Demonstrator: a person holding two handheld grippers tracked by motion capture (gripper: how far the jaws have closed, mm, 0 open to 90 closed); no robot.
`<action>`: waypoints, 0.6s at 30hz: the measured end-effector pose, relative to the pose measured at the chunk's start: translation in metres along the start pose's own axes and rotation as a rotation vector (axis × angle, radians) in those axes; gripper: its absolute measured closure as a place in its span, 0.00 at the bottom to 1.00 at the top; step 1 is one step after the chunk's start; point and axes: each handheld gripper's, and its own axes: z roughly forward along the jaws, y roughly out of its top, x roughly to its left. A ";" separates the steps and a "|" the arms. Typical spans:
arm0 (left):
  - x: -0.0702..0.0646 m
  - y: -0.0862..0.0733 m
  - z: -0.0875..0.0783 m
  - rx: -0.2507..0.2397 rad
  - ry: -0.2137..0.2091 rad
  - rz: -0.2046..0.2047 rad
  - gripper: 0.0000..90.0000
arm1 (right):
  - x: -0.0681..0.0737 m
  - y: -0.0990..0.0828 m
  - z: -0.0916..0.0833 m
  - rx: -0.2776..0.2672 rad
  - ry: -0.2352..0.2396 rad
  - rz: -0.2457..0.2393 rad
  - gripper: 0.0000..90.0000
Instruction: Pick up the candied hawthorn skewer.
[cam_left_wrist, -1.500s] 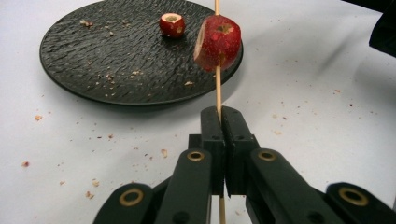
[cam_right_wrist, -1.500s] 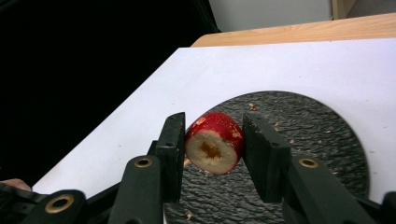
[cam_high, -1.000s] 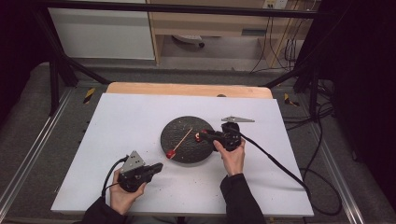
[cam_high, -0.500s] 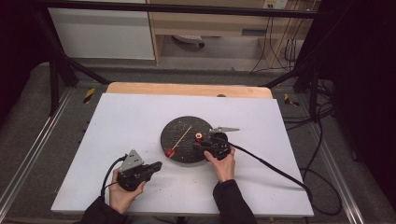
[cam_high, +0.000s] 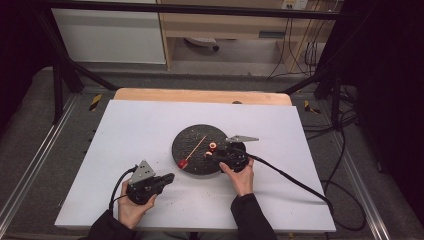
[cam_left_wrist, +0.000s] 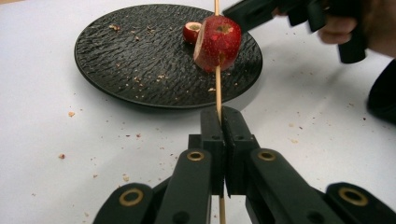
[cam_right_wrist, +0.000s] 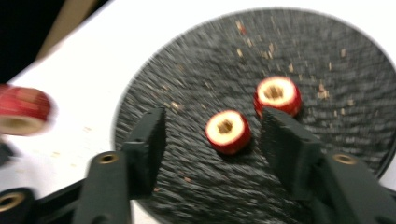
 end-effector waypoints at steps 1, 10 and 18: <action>0.000 0.000 0.000 0.001 0.000 0.000 0.98 | 0.002 0.002 -0.004 -0.017 0.012 -0.001 0.41; -0.005 0.001 0.007 0.012 -0.005 0.008 0.98 | 0.018 0.003 -0.025 -0.088 0.094 0.003 0.11; -0.013 0.003 0.013 0.018 -0.016 0.022 0.98 | 0.028 -0.008 -0.024 -0.056 0.133 0.006 0.08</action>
